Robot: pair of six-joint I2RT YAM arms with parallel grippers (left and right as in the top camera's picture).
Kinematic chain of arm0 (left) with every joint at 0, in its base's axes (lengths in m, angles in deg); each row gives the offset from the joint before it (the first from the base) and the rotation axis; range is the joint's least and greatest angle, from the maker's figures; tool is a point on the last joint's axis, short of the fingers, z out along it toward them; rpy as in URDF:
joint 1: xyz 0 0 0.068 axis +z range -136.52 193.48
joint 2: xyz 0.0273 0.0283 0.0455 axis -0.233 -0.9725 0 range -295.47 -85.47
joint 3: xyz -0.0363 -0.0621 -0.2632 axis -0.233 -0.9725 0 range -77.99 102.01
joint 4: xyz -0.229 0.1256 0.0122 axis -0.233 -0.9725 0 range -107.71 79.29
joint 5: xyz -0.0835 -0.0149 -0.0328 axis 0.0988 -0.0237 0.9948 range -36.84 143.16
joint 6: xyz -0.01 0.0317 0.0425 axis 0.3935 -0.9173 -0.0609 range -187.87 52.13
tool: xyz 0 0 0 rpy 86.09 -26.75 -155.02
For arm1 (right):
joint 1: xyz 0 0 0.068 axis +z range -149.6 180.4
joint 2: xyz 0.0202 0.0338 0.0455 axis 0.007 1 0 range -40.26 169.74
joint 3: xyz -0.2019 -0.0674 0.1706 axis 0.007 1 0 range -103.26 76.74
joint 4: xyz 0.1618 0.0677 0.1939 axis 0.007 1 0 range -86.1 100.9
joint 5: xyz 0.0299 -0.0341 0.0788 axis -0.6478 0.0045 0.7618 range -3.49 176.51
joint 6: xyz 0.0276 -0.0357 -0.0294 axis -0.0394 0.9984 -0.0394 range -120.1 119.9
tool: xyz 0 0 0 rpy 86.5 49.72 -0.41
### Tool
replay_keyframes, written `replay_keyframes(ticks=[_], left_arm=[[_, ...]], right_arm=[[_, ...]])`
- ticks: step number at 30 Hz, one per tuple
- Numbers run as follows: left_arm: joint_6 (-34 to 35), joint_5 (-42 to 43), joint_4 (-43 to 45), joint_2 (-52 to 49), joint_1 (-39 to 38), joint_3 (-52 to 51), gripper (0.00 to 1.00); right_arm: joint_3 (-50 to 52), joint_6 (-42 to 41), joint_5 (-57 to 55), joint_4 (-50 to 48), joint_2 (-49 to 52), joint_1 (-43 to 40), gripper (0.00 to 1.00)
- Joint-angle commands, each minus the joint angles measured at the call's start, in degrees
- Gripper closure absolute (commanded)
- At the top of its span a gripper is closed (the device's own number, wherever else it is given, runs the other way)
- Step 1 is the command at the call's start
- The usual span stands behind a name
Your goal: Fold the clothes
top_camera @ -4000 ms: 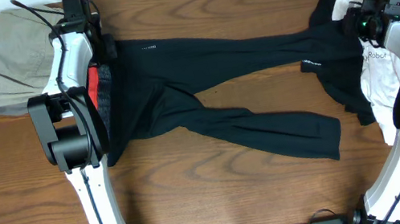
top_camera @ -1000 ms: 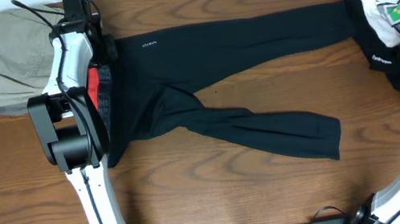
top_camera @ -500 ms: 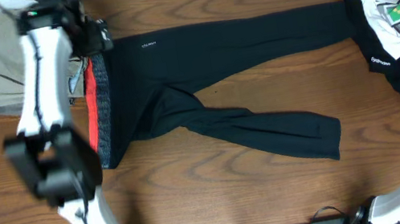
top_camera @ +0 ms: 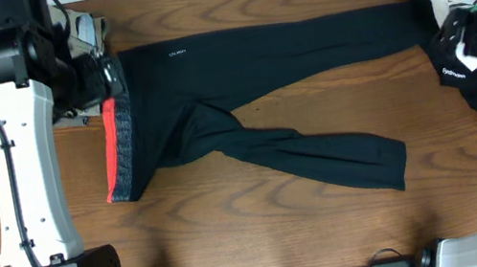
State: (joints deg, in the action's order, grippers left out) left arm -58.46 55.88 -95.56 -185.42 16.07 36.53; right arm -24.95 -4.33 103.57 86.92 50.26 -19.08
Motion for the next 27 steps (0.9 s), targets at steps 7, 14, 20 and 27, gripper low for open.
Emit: replay_keyframes(ticks=[7,14,20,27], left_arm=[[6.6,-5.18,5.64,8.02,0.31,-20.52,0.02],[7.28,-4.85,20.06,11.96,0.28,-40.79,0.01],[7.43,-4.68,33.0,11.32,0.28,-52.04,0.02],[7.41,-3.37,44.7,10.14,0.28,-59.52,0.16]], right_arm=[[11.17,-0.46,2.99,-0.57,-2.14,8.61,0.03],[21.16,-2.32,2.89,-5.4,-2.36,12.83,0.2],[25.77,-3.41,2.36,-7.63,-2.45,15.28,0.23],[30.23,-10.12,-5.42,-11.19,-3.21,20.44,0.28]])
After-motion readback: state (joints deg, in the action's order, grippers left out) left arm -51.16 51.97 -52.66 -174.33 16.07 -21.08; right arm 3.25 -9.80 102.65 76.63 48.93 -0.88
